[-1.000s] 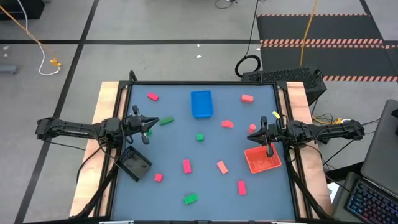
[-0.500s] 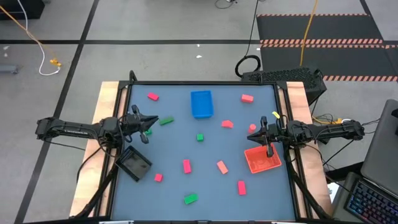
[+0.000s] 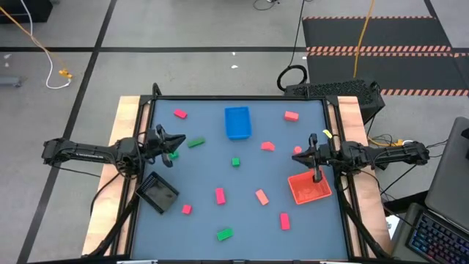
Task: Sort & place blocks by color
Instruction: Put the green block into the blue bin
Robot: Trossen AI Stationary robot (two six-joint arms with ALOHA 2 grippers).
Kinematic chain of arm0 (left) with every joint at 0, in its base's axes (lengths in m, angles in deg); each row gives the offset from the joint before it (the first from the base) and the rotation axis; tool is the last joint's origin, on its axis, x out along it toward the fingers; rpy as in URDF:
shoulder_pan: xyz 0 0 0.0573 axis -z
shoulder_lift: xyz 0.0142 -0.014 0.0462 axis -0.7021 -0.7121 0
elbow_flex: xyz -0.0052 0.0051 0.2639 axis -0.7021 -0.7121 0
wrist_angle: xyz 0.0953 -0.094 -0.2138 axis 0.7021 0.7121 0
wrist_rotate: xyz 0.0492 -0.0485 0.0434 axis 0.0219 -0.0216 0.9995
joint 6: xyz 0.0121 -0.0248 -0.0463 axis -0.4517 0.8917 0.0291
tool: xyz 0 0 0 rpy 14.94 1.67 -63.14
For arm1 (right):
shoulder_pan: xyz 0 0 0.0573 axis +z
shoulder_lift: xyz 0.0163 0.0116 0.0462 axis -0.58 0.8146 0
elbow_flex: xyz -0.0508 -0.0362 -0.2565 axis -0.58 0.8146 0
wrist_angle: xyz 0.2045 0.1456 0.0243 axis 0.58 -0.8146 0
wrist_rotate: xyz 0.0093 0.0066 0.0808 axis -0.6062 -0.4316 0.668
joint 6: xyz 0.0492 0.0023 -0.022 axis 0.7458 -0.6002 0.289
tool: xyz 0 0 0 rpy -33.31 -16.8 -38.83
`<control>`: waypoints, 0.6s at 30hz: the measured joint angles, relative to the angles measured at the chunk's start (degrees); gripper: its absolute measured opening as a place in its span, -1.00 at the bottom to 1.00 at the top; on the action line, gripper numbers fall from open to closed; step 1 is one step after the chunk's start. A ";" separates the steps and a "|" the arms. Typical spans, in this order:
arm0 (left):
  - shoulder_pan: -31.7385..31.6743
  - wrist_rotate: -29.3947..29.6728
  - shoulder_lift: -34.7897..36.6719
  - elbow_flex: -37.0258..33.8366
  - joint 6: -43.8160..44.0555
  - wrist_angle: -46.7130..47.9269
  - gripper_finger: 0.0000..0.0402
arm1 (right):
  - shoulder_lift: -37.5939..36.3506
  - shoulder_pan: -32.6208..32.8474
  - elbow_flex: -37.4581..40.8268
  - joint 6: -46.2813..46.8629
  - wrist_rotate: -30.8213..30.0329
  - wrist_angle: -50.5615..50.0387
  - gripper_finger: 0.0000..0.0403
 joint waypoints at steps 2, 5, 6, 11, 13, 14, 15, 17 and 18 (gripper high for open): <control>0.50 -0.01 0.02 0.00 -0.24 1.12 -0.77 | 0.01 -0.01 -0.01 -0.36 -3.22 0.14 -0.92; 0.52 0.00 0.00 -0.02 -1.54 3.75 -0.64 | 0.04 -0.01 -0.01 -1.92 -7.37 0.27 -0.90; 0.41 0.02 0.00 0.01 -2.10 4.11 -0.57 | 0.04 -0.01 0.02 -2.57 -8.57 0.79 -0.89; -0.38 -0.51 -1.00 4.26 -3.74 12.62 -0.07 | 0.04 -0.01 0.02 -4.04 -14.17 8.89 -0.75; -0.72 -0.48 -2.85 7.79 -3.73 18.45 0.12 | 0.04 -0.01 0.02 -4.02 -14.39 11.99 -0.64; -1.09 -0.33 -4.13 9.85 -3.29 21.75 0.20 | 0.02 -0.01 0.02 -3.88 -14.37 13.21 -0.58; -1.48 0.42 -5.62 12.01 -2.46 25.09 0.27 | 0.02 -0.01 0.02 -3.68 -14.37 14.03 -0.52; -2.33 1.78 -9.00 16.31 -0.24 31.92 0.36 | 0.04 -0.01 0.02 -2.48 -14.31 14.75 -0.38; -2.74 1.92 -10.93 18.31 0.46 34.92 0.39 | 0.04 -0.01 0.02 -2.02 -14.29 14.86 -0.32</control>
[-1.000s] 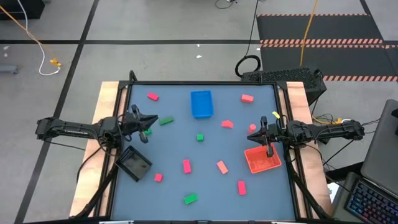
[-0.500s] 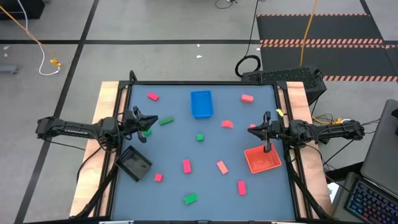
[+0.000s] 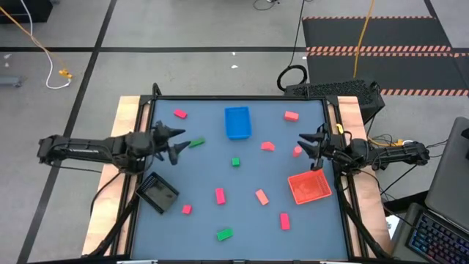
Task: Sort & place blocks by color
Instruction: Put the green block into the blue bin
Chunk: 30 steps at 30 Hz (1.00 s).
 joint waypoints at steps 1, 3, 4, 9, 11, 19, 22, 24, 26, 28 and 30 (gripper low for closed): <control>-0.31 -0.05 -1.92 2.04 0.48 2.86 0.40 | 0.00 0.00 0.00 0.36 0.05 -0.08 -0.26; -0.75 -0.86 -5.69 5.63 0.78 7.06 0.41 | -0.01 0.00 0.00 1.08 0.18 -0.47 -0.14; -0.94 -0.97 -7.71 7.24 0.79 8.27 0.41 | 0.00 0.00 0.00 1.17 0.18 -0.47 -0.10; -3.86 -3.11 -17.44 15.04 0.71 13.11 0.36 | 0.00 0.00 0.00 0.73 0.20 -0.45 0.09; -5.94 -6.26 -21.44 17.81 0.57 15.73 0.34 | 0.02 0.00 0.00 0.10 0.22 -0.47 0.14; -16.65 -19.91 -37.08 25.21 -1.17 24.00 0.29 | 0.08 0.00 0.00 -0.28 0.22 -3.82 0.24; -20.29 -19.24 -41.67 26.61 0.64 27.18 0.29 | 0.07 0.00 0.00 -0.30 0.22 -5.88 0.25; -22.11 -18.22 -43.75 26.84 1.62 28.16 0.29 | 0.11 0.00 0.00 -0.31 0.22 -6.47 0.25; -23.30 -17.94 -45.35 26.86 1.42 28.32 0.29 | 0.10 0.00 0.00 -0.51 0.23 -6.48 0.25; -23.56 -17.91 -46.53 26.91 0.02 28.23 0.29 | 0.11 0.00 0.00 -0.78 0.23 -6.54 0.25; -23.30 -17.94 -47.82 26.93 -1.49 28.00 0.29 | 0.09 0.00 0.00 -0.91 0.23 -6.74 0.25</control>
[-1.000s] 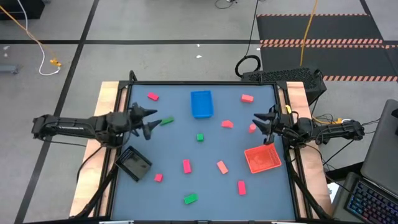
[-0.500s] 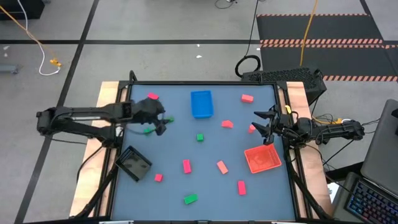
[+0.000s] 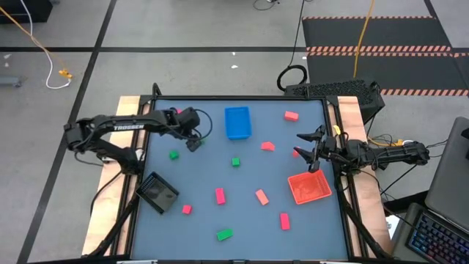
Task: Sort & place blocks by color
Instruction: Put the green block into the blue bin
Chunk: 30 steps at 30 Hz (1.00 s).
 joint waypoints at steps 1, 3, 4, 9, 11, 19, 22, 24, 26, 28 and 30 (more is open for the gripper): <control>0.27 -0.04 -0.68 0.00 -0.64 0.05 0.29 | 0.00 0.00 0.00 -0.01 -0.01 -0.28 0.25; 0.97 -0.65 -2.11 0.00 -1.92 0.02 0.29 | 0.00 0.00 0.00 -0.03 0.01 -1.00 0.25; 1.35 -1.08 -2.85 0.00 -2.44 0.04 0.29 | 0.00 0.00 0.00 -0.03 -0.01 -1.34 0.25; 2.49 -1.60 -6.53 0.00 -4.53 0.02 0.29 | 0.00 0.00 0.00 -0.03 -0.01 -1.52 0.25; 2.50 -1.59 -7.82 0.00 -4.88 -0.12 0.29 | 0.00 0.00 0.00 -0.03 -0.01 -1.52 0.25; 2.48 -0.49 -8.92 0.00 -6.13 -0.74 0.29 | 0.00 0.00 0.00 -0.01 -0.06 -1.52 0.25; 2.48 -0.49 -8.92 0.00 -6.13 -0.73 0.29 | 0.00 0.00 0.00 -0.01 -0.10 -1.52 0.25; 2.48 -0.49 -8.91 0.00 -6.16 -0.79 0.29 | 0.00 0.00 0.00 -0.01 -0.12 -1.52 0.25; 2.48 -0.46 -8.90 0.00 -6.19 -1.42 0.29 | 0.00 0.00 0.00 -0.01 -0.12 -1.52 0.25; 2.48 -0.46 -8.90 0.00 -5.91 -2.17 0.29 | 0.00 0.00 0.00 0.19 -0.12 -1.66 0.25; 2.48 -0.44 -8.90 0.00 -5.91 -2.39 0.29 | 0.00 0.00 0.00 0.19 -0.12 -2.13 0.25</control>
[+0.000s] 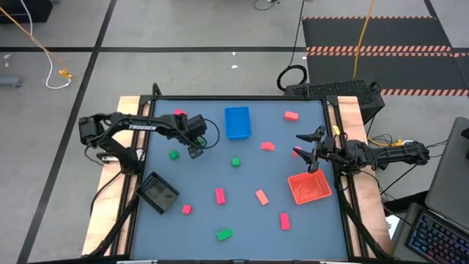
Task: Sort & place blocks by color
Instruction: Put the green block into the blue bin
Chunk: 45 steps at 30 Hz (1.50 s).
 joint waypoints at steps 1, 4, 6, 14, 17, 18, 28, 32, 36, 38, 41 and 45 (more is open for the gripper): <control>0.00 0.00 0.00 0.00 0.00 -0.08 0.29 | 0.00 0.00 0.00 0.00 -0.02 -0.40 0.25; 0.02 0.00 0.00 -0.01 0.27 -0.21 0.29 | 0.00 0.00 0.00 0.40 0.04 -1.34 0.25; 0.02 0.00 0.00 -0.02 0.73 -0.45 0.29 | 0.00 0.00 0.00 0.43 0.07 -1.67 0.25; 0.02 0.02 0.00 -0.02 1.53 -0.59 0.29 | 0.00 0.00 0.00 0.42 0.08 -1.50 0.25; 0.02 0.02 0.00 -0.04 1.53 -0.61 0.29 | 0.00 0.02 -0.02 0.44 -1.53 -0.97 0.25; 0.02 0.02 0.00 -0.04 1.53 -0.65 0.29 | -0.02 0.00 -0.02 0.46 -2.00 -1.00 0.25; 0.02 0.65 0.02 -0.07 1.50 -0.74 0.29 | 0.00 0.01 -0.02 2.21 -2.93 -1.21 0.25; 0.02 3.12 0.02 -0.09 0.31 -0.72 0.29 | 0.00 0.00 -0.02 2.43 -2.93 -1.68 0.25; 0.02 3.58 0.02 -0.09 -0.02 -0.82 0.29 | 0.00 0.02 -0.02 2.34 -2.93 -1.68 0.25; 0.02 3.58 0.04 -0.09 -0.02 -0.91 0.29 | 0.00 0.00 -0.02 2.29 -2.93 -1.69 0.25; 0.02 3.58 0.04 -0.29 -0.07 -1.34 0.29 | 0.00 0.01 -0.02 2.29 -2.93 -1.87 0.25; 0.02 3.58 0.07 -2.97 0.07 -6.97 0.29 | 0.01 0.00 -0.02 3.52 -2.91 -3.94 0.25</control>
